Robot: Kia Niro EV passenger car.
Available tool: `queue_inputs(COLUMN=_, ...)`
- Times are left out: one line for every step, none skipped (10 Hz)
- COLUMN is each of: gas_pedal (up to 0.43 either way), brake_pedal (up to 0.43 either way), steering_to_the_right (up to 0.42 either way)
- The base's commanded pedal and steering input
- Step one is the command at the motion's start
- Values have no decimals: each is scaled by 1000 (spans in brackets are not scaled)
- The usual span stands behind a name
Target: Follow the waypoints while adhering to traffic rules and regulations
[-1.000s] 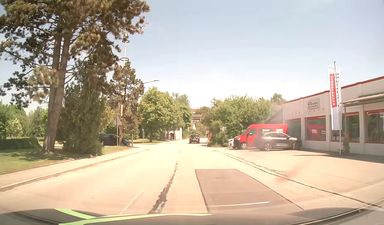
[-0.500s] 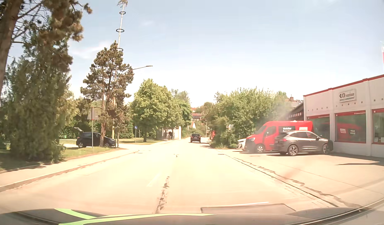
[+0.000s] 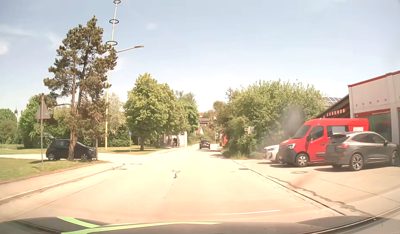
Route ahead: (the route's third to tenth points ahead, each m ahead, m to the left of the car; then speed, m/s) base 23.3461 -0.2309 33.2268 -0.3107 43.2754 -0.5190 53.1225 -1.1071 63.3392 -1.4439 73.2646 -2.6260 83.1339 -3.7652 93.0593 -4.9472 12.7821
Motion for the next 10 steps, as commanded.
queue_inputs(gas_pedal=248, brake_pedal=0, steering_to_the_right=0)
queue_inputs(gas_pedal=248, brake_pedal=0, steering_to_the_right=0)
queue_inputs(gas_pedal=248, brake_pedal=0, steering_to_the_right=0)
queue_inputs(gas_pedal=248, brake_pedal=0, steering_to_the_right=0)
queue_inputs(gas_pedal=248, brake_pedal=0, steering_to_the_right=0)
queue_inputs(gas_pedal=248, brake_pedal=0, steering_to_the_right=0)
queue_inputs(gas_pedal=248, brake_pedal=0, steering_to_the_right=1)
queue_inputs(gas_pedal=240, brake_pedal=0, steering_to_the_right=2)
queue_inputs(gas_pedal=240, brake_pedal=0, steering_to_the_right=5)
queue_inputs(gas_pedal=240, brake_pedal=0, steering_to_the_right=8)
